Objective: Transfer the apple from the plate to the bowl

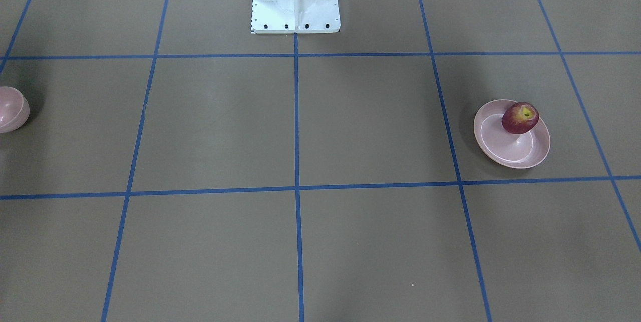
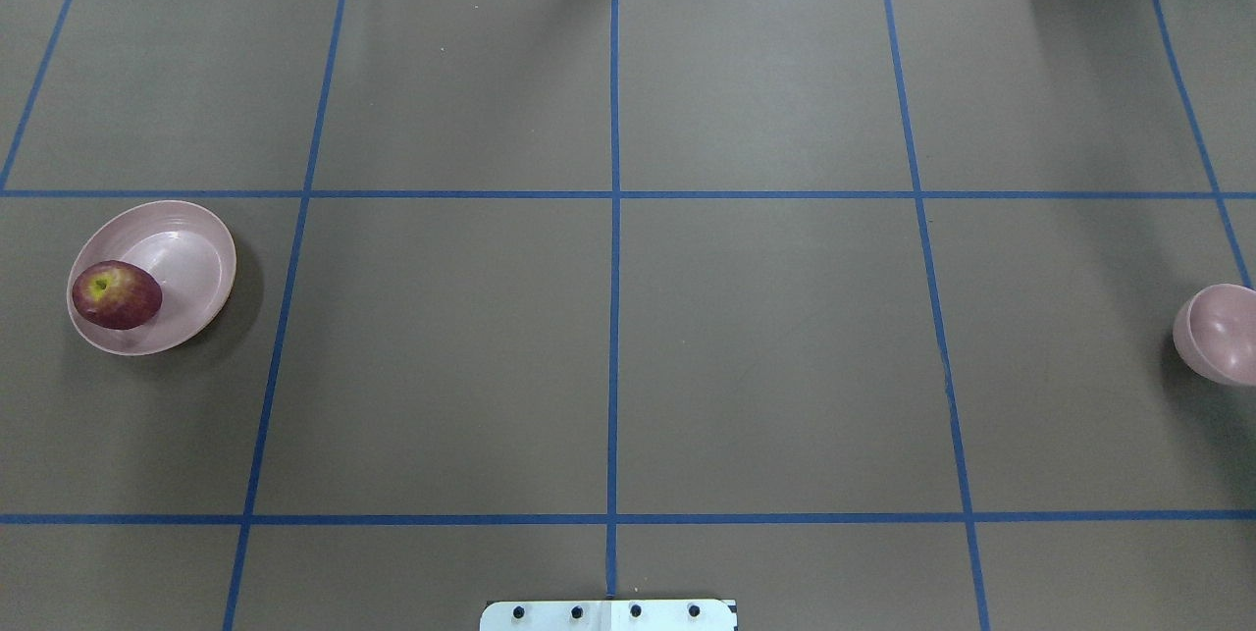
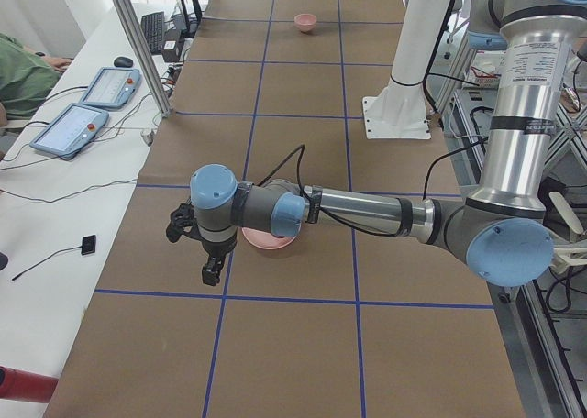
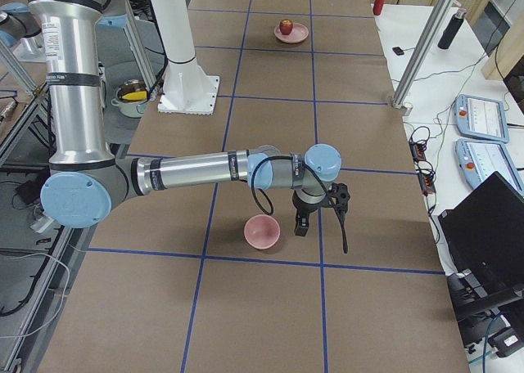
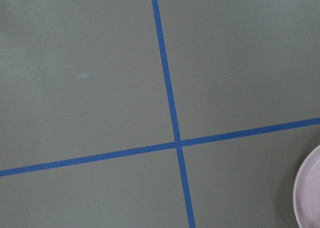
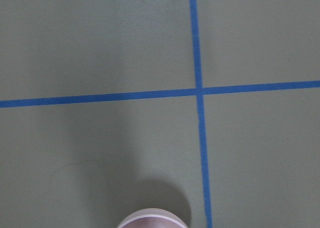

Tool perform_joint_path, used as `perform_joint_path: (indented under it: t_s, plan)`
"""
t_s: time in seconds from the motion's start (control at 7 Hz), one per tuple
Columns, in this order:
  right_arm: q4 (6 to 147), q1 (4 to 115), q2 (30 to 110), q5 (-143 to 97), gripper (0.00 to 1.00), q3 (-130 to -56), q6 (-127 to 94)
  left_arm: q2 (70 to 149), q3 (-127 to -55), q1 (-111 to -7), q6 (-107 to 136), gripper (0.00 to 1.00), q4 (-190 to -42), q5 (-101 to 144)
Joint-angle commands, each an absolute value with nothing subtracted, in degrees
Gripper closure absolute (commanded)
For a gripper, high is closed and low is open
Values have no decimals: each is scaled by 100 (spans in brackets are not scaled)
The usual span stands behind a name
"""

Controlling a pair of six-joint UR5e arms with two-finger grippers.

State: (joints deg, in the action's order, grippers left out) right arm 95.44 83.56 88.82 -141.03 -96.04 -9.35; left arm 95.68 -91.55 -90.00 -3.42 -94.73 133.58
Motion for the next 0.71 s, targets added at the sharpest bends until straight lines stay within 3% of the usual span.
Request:
perform_joint_path:
  t_s: [0.0,0.14,0.57]
  plan:
    - [8368,8315,9602,-14371,0,-9546,-896,9562,-9211,-9000,-343,1,-9527,13359]
    - [7558,8271,9981,-14379,0,-9484,-966,9554,-9254,-9000,-343,1,-9519,13359]
    - [7409,7825,10029,-14300,0,-9045,-975,9562,-9255,-8991,-343,1,-9527,13359]
